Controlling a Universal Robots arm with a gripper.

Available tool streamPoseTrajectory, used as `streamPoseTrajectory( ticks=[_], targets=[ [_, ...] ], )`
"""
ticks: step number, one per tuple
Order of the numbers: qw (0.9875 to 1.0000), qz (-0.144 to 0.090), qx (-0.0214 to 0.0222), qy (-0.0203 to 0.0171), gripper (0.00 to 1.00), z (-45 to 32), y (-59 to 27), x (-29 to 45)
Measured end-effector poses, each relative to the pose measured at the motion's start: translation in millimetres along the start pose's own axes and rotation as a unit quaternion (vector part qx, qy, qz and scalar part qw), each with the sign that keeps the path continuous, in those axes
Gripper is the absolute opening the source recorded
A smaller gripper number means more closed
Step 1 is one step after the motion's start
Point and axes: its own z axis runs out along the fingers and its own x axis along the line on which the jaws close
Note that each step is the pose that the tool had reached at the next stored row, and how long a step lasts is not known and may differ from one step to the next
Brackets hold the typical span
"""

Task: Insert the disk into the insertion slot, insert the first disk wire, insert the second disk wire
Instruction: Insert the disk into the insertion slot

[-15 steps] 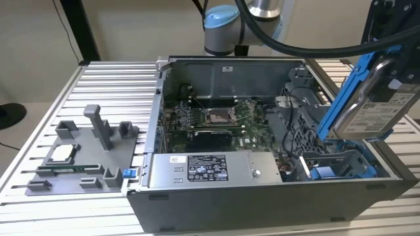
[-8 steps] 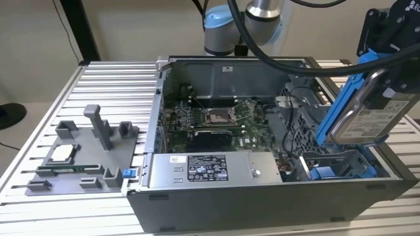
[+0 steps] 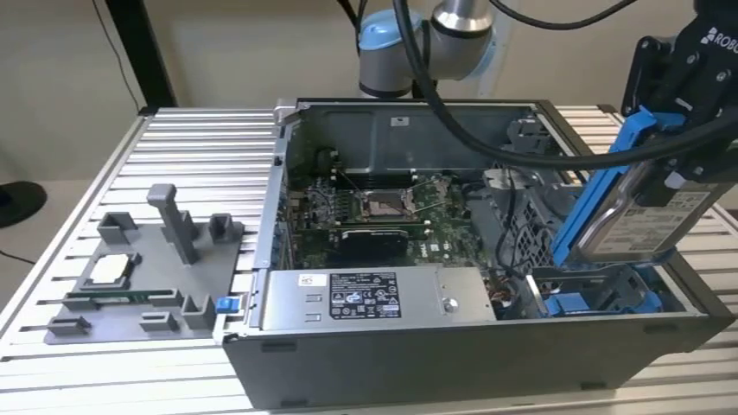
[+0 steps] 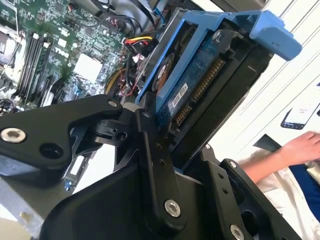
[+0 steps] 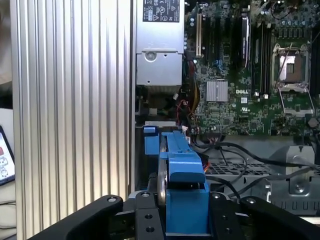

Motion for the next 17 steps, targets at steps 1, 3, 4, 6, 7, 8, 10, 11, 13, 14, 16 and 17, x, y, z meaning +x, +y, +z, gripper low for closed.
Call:
streamPoseTrajectory(
  ticks=[1,3,4,6,7,8,10,11,13,14,16,17],
  targets=[
    [1.0000,0.000,0.0000,-0.0001,0.00,1.7,-0.2,0.2],
    [1.0000,0.000,0.0000,-0.0002,0.00,5.4,-0.5,0.4],
    [1.0000,0.000,0.0000,-0.0001,0.00,7.2,-0.6,0.6],
    [1.0000,0.000,0.0000,-0.0002,0.00,10.8,-0.8,1.3],
    [1.0000,0.000,0.0000,-0.0002,0.00,12.5,-0.8,1.7],
    [1.0000,0.000,0.0000,-0.0004,0.00,14.0,-0.9,2.0],
    [1.0000,0.000,0.0000,-0.0005,0.00,16.8,-1.0,2.8],
    [1.0000,0.000,0.0000,-0.0005,0.00,18.2,-1.1,3.0],
    [1.0000,0.000,0.0000,-0.0004,0.00,21.2,-1.2,3.0],
    [1.0000,0.000,0.0000,-0.0005,0.00,22.8,-1.3,3.1],
    [1.0000,0.000,0.0000,-0.0005,0.00,25.7,-1.4,3.1],
    [1.0000,0.000,0.0000,-0.0004,0.00,27.2,-1.4,3.1]
  ],
)
